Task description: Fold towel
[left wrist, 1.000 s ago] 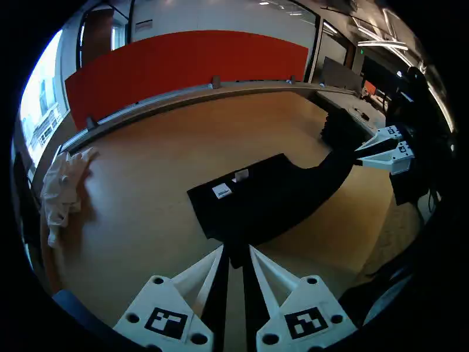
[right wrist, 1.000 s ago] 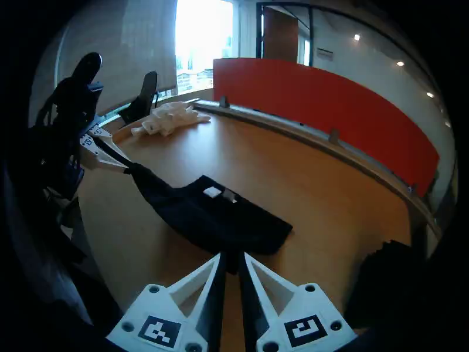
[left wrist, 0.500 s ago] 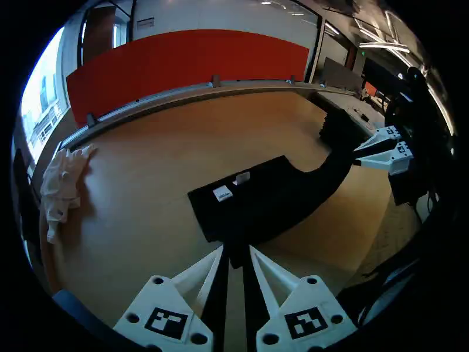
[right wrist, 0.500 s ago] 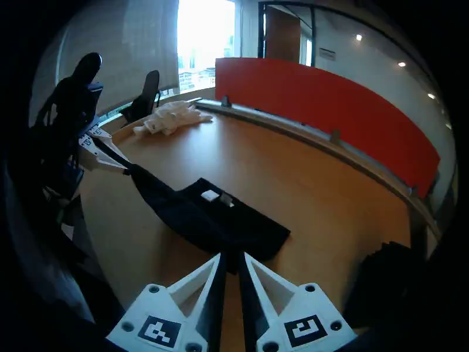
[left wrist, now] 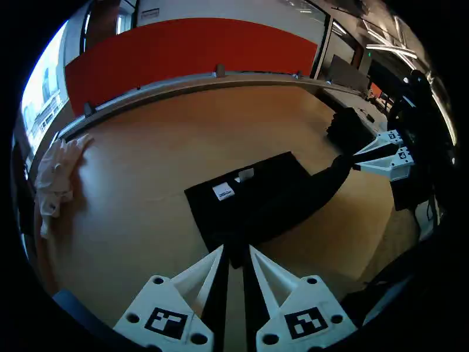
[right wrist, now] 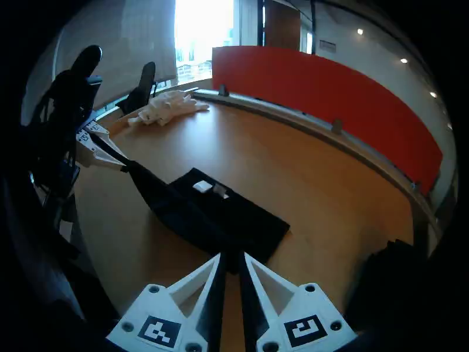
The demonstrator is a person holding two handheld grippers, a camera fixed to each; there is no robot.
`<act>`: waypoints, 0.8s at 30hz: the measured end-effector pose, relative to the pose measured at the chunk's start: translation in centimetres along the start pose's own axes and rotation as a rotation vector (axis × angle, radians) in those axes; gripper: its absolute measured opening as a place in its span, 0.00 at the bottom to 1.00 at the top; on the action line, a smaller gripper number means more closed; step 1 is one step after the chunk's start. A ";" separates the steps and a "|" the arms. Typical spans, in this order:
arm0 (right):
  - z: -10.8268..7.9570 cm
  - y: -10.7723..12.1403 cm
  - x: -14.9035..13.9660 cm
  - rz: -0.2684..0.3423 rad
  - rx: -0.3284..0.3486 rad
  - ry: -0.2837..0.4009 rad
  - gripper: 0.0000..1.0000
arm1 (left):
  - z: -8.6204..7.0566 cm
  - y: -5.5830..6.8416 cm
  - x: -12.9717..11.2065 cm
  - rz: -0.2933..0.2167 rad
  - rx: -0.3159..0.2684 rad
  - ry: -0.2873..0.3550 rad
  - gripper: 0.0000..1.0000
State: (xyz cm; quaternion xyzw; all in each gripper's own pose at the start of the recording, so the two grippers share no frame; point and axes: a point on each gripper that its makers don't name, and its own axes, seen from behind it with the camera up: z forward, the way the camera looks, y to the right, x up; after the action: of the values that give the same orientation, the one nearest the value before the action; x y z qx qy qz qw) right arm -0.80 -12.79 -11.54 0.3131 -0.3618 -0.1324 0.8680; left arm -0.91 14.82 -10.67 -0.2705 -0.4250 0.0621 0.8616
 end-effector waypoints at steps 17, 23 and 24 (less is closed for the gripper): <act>4.1 2.6 -1.0 0.020 0.004 -0.051 0.14 | 4.2 -1.6 0.0 -0.043 0.012 -0.040 0.15; 5.8 3.3 -1.9 0.034 0.009 -0.076 0.14 | 6.0 -2.2 -0.3 -0.032 0.018 -0.056 0.15; 6.0 3.4 -2.0 0.038 0.010 -0.080 0.14 | 6.3 -2.3 -0.3 -0.031 0.018 -0.059 0.15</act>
State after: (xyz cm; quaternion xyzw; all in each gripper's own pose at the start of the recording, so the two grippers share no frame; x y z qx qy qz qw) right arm -6.49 -11.98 -7.23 0.3050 -0.4026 -0.1266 0.8537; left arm -6.20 15.34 -6.60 -0.2539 -0.4537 0.0604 0.8521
